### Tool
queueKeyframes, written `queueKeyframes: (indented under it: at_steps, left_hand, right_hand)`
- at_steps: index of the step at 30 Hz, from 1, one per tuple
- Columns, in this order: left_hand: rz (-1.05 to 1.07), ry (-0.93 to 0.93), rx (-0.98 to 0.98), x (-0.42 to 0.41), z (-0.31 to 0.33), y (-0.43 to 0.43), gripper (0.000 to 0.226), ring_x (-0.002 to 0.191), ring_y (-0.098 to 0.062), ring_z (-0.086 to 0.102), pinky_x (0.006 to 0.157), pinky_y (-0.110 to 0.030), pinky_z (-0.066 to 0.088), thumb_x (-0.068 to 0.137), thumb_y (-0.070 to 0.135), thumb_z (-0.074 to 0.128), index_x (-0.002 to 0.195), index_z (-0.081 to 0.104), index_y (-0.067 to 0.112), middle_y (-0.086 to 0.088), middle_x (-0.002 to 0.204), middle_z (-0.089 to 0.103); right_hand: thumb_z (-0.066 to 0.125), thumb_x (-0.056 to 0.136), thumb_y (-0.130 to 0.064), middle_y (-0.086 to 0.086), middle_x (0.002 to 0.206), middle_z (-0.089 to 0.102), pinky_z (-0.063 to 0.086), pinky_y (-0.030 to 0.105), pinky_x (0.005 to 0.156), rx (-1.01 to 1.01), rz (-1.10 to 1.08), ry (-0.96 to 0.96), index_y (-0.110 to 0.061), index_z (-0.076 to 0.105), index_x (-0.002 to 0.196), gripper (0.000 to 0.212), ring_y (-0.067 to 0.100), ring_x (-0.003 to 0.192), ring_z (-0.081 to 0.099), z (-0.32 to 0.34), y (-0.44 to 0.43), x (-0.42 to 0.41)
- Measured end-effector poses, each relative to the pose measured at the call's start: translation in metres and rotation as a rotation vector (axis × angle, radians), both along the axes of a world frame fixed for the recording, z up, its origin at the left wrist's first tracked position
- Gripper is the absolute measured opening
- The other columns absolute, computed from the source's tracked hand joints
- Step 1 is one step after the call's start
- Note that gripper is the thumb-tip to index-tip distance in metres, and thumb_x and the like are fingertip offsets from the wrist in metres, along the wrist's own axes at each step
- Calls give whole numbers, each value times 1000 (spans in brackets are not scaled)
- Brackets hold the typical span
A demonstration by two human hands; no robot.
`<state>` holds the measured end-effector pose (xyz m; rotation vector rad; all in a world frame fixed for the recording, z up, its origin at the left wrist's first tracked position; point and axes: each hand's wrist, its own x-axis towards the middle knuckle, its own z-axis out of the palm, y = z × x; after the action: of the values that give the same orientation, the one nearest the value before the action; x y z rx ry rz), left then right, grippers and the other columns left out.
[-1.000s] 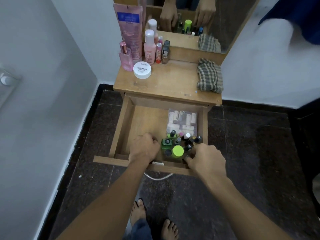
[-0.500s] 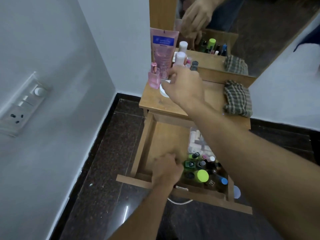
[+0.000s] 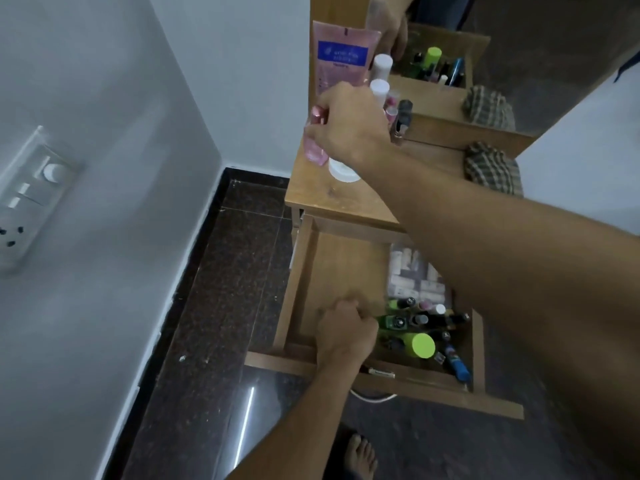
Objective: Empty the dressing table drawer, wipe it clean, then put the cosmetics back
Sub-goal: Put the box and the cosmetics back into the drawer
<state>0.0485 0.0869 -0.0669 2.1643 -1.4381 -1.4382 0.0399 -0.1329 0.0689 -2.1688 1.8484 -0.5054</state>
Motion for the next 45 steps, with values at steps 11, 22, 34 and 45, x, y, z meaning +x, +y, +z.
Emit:
queueKeyframes:
  at_steps: [11, 22, 34, 45]
  left_hand:
    - [709, 394, 1, 31, 2, -17, 31, 59, -13, 59, 50, -23, 40, 96, 8, 38, 95, 68, 14, -4, 94, 75]
    - [225, 304, 236, 38, 10, -6, 33, 75, -18, 66, 59, -27, 44, 94, 18, 42, 101, 73, 9, -8, 95, 78]
    - [-39, 164, 276, 36, 5, -8, 32, 91, -26, 73, 98, -48, 54, 84, 25, 49, 84, 80, 15, -7, 89, 78]
    - [-58, 112, 244, 33, 5, -7, 44, 85, -26, 74, 91, -48, 57, 64, 31, 41, 80, 78, 16, -3, 80, 78]
  right_hand:
    - [71, 81, -39, -5, 72, 68, 52, 36, 62, 49, 173, 28, -20, 72, 79, 19, 16, 70, 61, -1, 122, -91]
    - [65, 90, -50, -10, 84, 70, 48, 31, 65, 180, 288, 244, -27, 69, 85, 24, 14, 90, 60, -64, 203, -115]
    - [65, 89, -46, -10, 76, 69, 48, 33, 70, 209, 374, 271, -28, 72, 81, 21, 13, 87, 54, -95, 226, -126]
    - [74, 84, -44, -11, 77, 69, 41, 33, 78, 197, 456, 347, -30, 71, 82, 14, 15, 89, 54, -91, 230, -127]
